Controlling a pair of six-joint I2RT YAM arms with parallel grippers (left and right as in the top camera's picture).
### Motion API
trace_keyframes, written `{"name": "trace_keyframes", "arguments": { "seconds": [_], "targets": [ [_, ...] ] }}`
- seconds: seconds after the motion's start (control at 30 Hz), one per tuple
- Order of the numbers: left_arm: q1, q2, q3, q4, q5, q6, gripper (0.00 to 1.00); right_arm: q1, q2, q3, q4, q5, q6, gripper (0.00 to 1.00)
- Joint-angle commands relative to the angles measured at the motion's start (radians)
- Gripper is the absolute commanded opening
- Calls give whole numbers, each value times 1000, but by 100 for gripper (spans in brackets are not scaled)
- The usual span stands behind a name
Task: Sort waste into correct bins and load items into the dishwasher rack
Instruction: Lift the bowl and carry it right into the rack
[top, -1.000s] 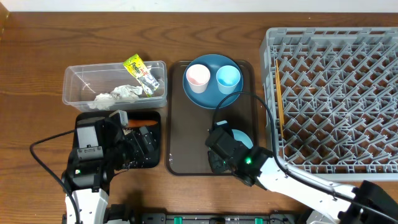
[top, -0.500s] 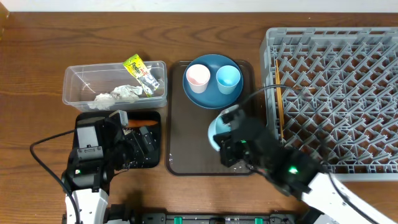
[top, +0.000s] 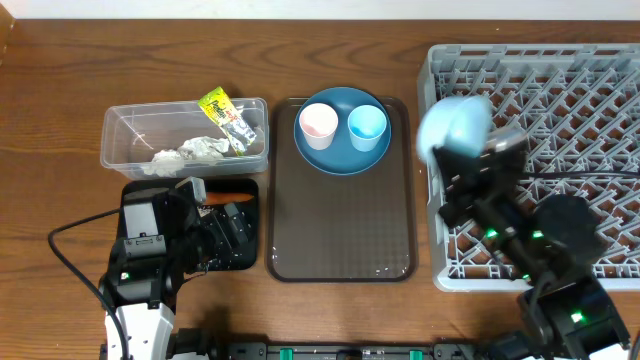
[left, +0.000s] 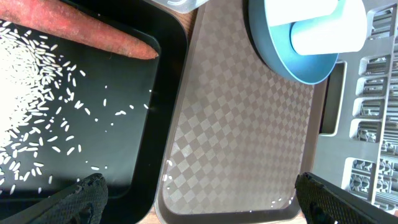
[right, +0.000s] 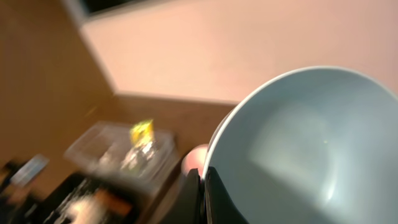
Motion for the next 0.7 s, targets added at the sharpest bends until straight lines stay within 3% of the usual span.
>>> {"name": "trace_keyframes", "arguments": {
  "seconds": [0.0,0.13,0.37,0.67],
  "targets": [
    [5,-2,16,-2,-10,10,99,-121,29,17,27,-33,-7,1],
    [5,-2,16,-2,-10,10,99,-293,109,18,102,-234,6,1],
    [5,-2,16,-2,-10,10,98,-561,389,94,255,-552,280,1],
    [5,-2,16,-2,-10,10,98,-593,714,263,457,-688,359,1]
  ]
}}
